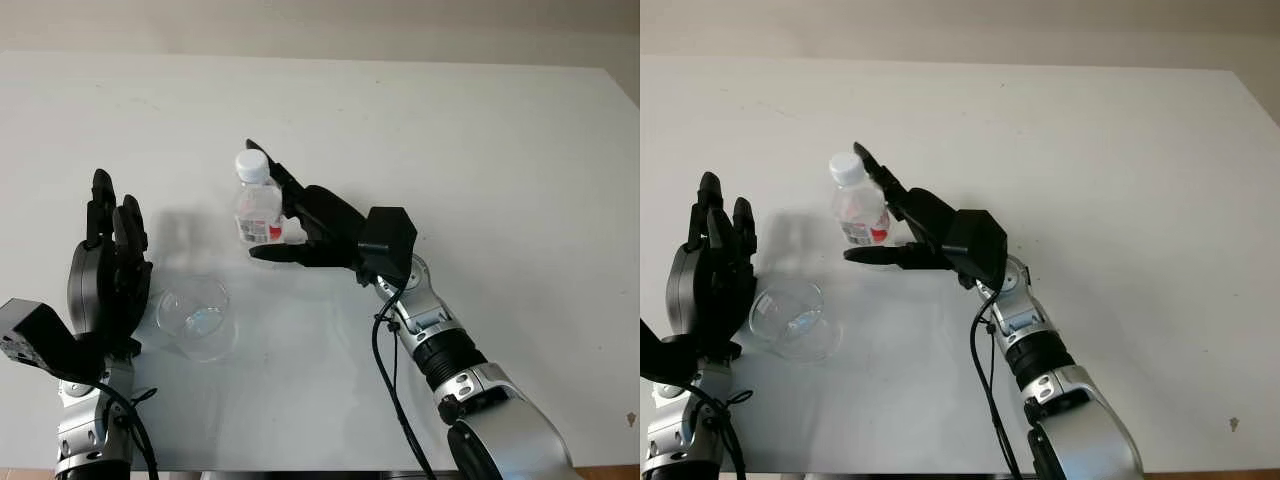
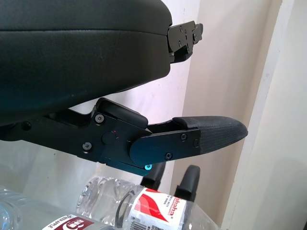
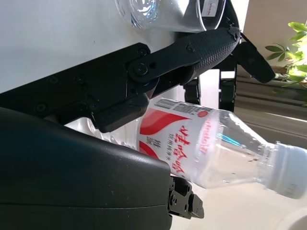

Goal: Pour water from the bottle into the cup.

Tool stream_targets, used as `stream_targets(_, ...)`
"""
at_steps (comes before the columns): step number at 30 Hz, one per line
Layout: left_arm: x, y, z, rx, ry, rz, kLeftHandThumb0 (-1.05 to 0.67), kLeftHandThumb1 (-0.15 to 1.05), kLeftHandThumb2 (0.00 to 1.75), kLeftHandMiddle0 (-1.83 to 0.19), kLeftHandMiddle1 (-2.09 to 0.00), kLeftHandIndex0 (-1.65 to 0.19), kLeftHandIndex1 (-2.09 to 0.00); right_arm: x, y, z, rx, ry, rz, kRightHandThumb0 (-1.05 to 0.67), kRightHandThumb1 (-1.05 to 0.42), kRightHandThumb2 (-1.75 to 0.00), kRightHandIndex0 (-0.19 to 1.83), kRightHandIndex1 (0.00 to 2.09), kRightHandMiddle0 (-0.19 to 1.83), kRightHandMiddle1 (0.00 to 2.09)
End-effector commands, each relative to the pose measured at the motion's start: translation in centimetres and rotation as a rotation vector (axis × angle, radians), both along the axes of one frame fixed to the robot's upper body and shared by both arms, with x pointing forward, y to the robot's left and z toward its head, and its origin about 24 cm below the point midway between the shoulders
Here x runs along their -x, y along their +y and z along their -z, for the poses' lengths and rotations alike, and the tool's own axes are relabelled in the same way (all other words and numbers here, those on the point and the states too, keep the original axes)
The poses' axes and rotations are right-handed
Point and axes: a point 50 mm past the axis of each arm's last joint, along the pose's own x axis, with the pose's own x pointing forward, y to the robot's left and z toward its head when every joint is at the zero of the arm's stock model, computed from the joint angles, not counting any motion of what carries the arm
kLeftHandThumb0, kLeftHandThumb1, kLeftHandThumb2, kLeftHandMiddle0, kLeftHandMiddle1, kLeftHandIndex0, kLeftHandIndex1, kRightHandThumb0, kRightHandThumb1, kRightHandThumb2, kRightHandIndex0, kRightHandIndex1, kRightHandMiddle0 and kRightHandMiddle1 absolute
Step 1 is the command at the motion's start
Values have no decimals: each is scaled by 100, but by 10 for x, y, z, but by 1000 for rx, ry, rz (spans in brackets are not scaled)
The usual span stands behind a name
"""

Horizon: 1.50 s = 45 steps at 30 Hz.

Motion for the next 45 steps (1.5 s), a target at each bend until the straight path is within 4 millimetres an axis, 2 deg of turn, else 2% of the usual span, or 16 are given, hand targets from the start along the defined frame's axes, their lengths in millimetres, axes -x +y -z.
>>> stream_targets(1,3,0,10,13,35,-6,-78,105,55,18,-5,18,-4,-2,5,-1,-10,11,1,-95,-97,-5,-19,0,-19,0)
stream_targets(11,3,0,10,13,31,-3,-78,105,54,18,-5,18,-5,-9,19,7,-60,130,54,-92,-100,-6,-19,0,-19,0)
stream_targets(16,3,-1,10,15,33,-6,-78,105,54,17,-6,18,-5,-11,28,3,-99,161,38,-90,-100,-5,-19,0,-19,0)
stream_targets(24,3,-2,11,9,35,-7,-77,105,56,17,-5,18,-5,-10,40,-6,-178,146,25,-78,-96,-4,-19,0,-19,0)
stream_targets(29,4,-3,11,11,39,-8,-77,105,56,17,-5,19,-5,-9,45,-13,-145,110,-56,-71,-93,-4,-19,0,-18,1)
stream_targets(33,4,-4,11,23,38,-11,-77,105,56,17,-5,18,-5,-7,48,-18,-98,102,-153,-67,-88,-4,-7,7,-2,10)
stream_targets(34,4,-4,11,23,37,-12,-76,105,56,17,-5,18,-5,-7,49,-19,-87,98,-173,-67,-86,-4,-4,17,-6,33)
stream_targets(35,4,-4,11,22,37,-12,-77,105,56,17,-5,18,-5,-7,50,-19,-78,96,-188,-66,-85,-5,-11,42,-13,62)
stream_targets(36,4,-4,11,21,37,-10,-77,105,55,17,-5,18,-5,-7,51,-20,-69,101,-196,-64,-84,-5,-15,68,-16,89)
stream_targets(37,4,-4,11,19,38,-11,-77,105,55,18,-5,19,-5,-7,51,-20,-59,101,-200,-62,-82,-5,-17,104,-18,124)
stream_targets(39,4,-4,12,19,42,-14,-78,105,55,17,-5,19,-5,-7,52,-21,-33,75,-201,-61,-82,-5,-19,151,-19,163)
stream_targets(40,4,-4,12,19,44,-17,-78,105,54,17,-5,18,-5,-6,52,-21,-29,65,-202,-59,-82,-5,-11,185,-18,187)
stream_targets(42,5,-3,12,21,46,-19,-78,105,54,17,-6,18,-6,-4,53,-20,-24,34,-202,-56,-82,-5,10,203,-6,204)
stream_targets(43,5,-3,12,22,45,-18,-78,105,54,17,-5,18,-5,-3,53,-19,-18,17,-201,-55,-82,-6,26,207,11,207)
stream_targets(45,5,-3,13,24,44,-20,-78,105,54,17,-5,18,-6,-1,55,-18,-4,-7,-194,-53,-83,-6,40,209,30,209)
